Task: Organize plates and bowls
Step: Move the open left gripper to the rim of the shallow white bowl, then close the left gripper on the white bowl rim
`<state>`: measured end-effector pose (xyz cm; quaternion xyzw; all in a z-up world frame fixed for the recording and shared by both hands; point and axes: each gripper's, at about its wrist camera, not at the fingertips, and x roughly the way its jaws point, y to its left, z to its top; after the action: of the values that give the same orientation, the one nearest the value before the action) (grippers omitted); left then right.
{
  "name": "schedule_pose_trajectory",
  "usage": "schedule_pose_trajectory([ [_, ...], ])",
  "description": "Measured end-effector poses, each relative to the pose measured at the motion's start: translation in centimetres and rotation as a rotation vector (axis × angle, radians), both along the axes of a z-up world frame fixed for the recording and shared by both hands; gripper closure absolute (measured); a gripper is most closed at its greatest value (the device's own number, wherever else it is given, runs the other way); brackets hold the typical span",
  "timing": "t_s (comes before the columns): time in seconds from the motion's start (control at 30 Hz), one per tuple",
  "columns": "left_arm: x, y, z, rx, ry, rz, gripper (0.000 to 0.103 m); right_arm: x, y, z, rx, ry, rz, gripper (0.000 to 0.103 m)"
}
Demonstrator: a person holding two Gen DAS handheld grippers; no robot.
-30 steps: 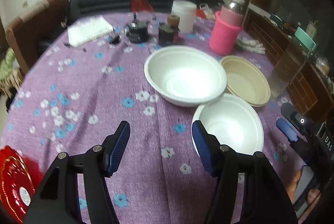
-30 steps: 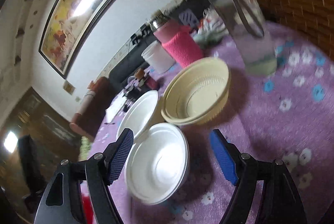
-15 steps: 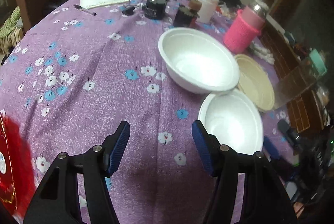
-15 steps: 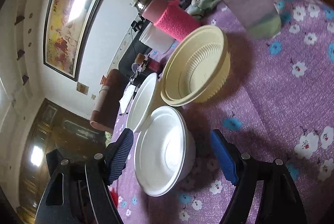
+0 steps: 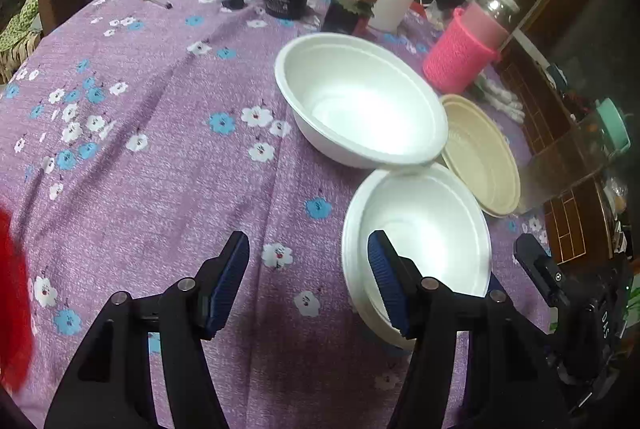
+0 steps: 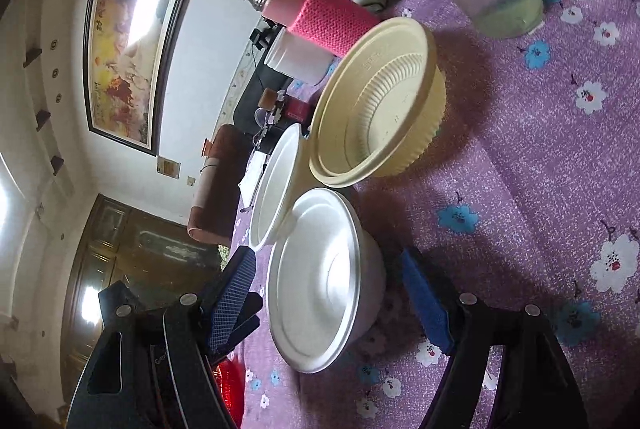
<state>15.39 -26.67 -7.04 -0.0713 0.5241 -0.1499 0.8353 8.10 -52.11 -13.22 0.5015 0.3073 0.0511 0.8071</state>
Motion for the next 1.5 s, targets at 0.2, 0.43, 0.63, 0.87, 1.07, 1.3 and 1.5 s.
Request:
schedule_pose_trajectory([
  [0.2,0.1,-0.2,0.0,-0.011,0.035,0.006,0.043,0.2,0.2,0.0,-0.003,-0.005,0.011,0.030],
  [0.43,0.0,-0.8,-0.1,-0.045,0.065,0.000,0.043,0.6,0.6,-0.2,-0.009,0.023,0.038,0.050],
  [0.63,-0.2,-1.6,-0.4,-0.023,0.046,0.000,0.063,0.8,0.8,-0.4,-0.028,0.046,0.036,0.061],
  [0.87,-0.4,-1.8,-1.2,-0.024,0.053,-0.001,0.091,1.1,0.7,-1.1,-0.023,0.091,0.047,0.074],
  [1.07,-0.9,-2.0,-0.8,-0.018,0.024,-0.012,0.094,1.0,0.4,-1.7,-0.009,0.120,0.021,0.090],
  [1.3,-1.2,-1.4,-1.0,-0.035,0.031,-0.004,0.094,1.1,0.9,-1.3,-0.052,0.118,0.027,0.091],
  [1.5,-1.6,-0.7,-1.0,-0.051,0.043,0.004,0.094,1.1,1.3,-1.2,-0.072,0.116,0.038,0.092],
])
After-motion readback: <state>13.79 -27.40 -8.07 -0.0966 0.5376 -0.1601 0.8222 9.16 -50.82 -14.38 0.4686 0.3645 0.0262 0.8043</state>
